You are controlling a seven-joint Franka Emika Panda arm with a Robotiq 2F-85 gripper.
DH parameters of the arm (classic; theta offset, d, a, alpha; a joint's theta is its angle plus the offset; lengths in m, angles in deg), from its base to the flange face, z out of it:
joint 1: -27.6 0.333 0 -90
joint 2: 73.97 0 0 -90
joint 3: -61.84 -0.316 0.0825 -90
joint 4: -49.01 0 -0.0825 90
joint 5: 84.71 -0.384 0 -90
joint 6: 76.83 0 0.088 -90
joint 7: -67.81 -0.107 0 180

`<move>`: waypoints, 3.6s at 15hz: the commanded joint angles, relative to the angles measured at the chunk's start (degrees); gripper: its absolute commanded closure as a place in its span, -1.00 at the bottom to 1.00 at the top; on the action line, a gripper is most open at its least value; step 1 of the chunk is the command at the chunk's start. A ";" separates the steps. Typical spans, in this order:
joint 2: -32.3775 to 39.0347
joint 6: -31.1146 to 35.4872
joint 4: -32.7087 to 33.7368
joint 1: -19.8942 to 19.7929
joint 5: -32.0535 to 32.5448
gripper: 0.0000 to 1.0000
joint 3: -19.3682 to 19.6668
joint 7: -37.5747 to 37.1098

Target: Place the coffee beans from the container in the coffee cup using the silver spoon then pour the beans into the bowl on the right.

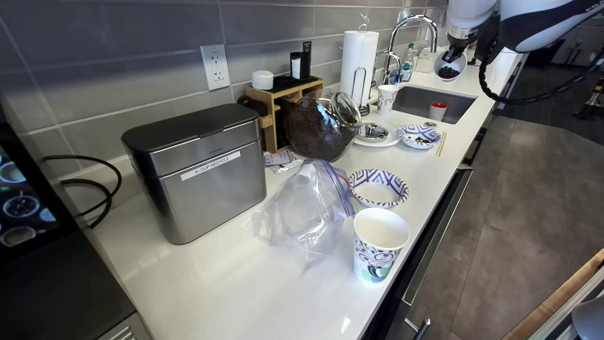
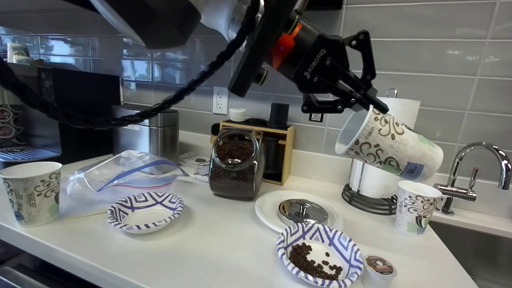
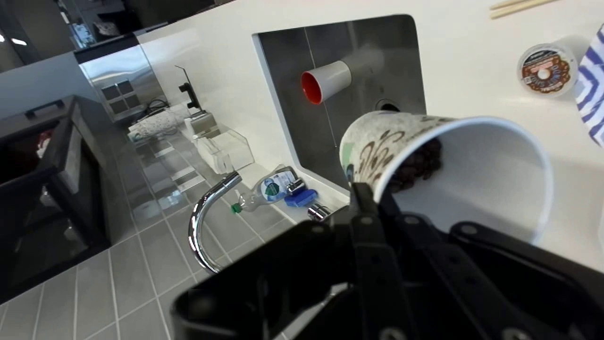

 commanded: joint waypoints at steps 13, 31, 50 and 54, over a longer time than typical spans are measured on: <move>0.40 -10.67 -0.99 3.80 8.70 0.98 -1.00 -11.92; 3.89 -27.87 -2.17 8.46 21.78 0.98 -3.79 -25.86; 6.10 -36.25 -3.46 10.02 27.49 0.98 -4.75 -29.63; 6.14 -38.41 -3.77 10.07 28.92 0.98 -4.84 -29.78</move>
